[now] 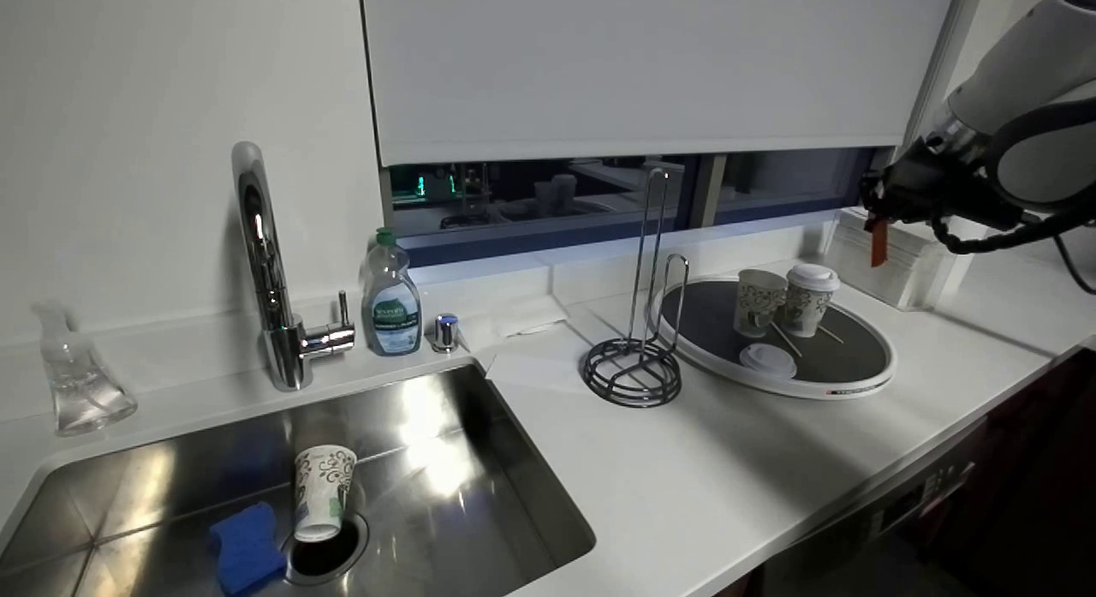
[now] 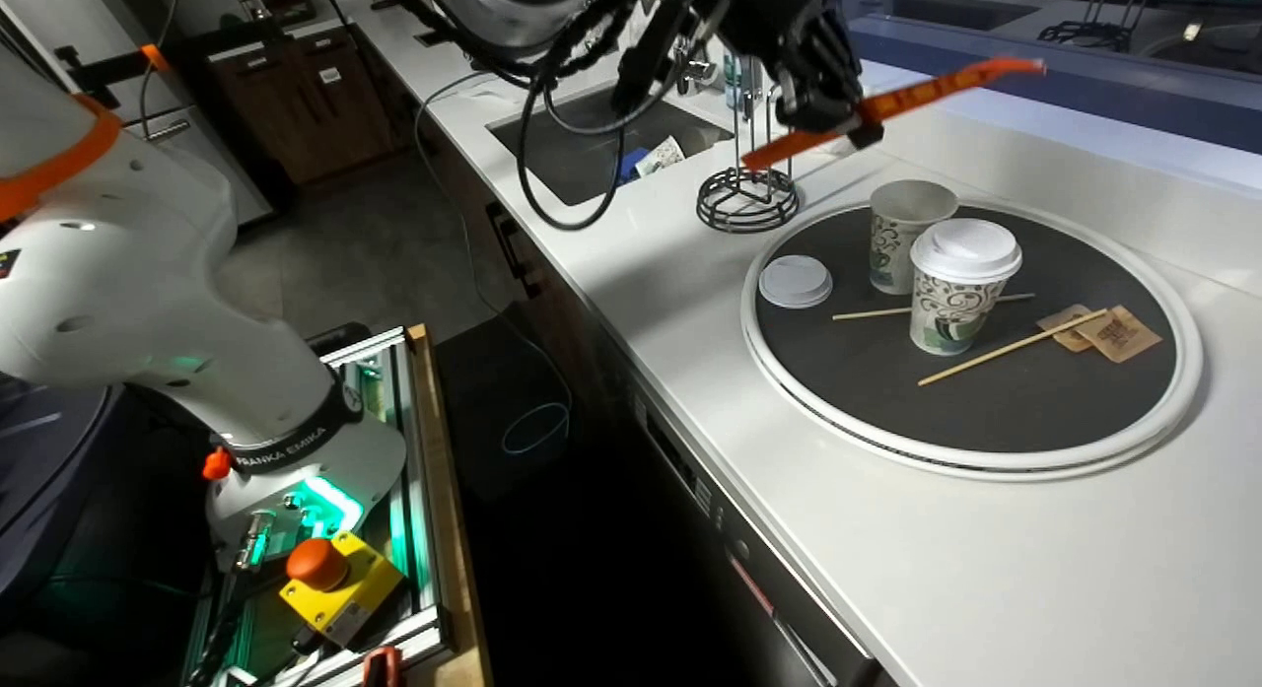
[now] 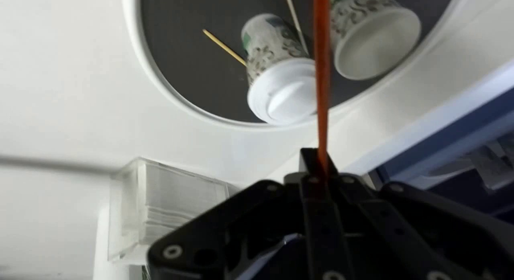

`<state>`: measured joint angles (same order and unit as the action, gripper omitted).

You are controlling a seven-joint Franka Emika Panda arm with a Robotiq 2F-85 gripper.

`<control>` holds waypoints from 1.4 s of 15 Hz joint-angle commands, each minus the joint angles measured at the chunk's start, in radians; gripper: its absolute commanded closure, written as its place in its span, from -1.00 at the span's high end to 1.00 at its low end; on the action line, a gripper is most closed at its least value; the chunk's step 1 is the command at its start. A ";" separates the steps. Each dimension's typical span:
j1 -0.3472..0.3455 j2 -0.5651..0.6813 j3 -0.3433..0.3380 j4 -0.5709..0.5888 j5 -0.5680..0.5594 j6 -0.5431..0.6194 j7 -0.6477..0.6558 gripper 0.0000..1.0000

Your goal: Pick up the orange pack from the tray and put it inside the paper cup on the left

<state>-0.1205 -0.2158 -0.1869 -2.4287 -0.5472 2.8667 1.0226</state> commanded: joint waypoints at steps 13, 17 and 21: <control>-0.468 0.080 0.483 0.335 -0.780 0.059 0.658 -1.00; -0.505 0.170 0.588 0.422 -1.085 -0.003 0.830 -1.00; -0.475 0.276 0.597 0.428 -1.365 -0.095 1.108 -1.00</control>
<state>-0.6032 -0.0310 0.3998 -2.0292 -1.7401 2.8392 1.9340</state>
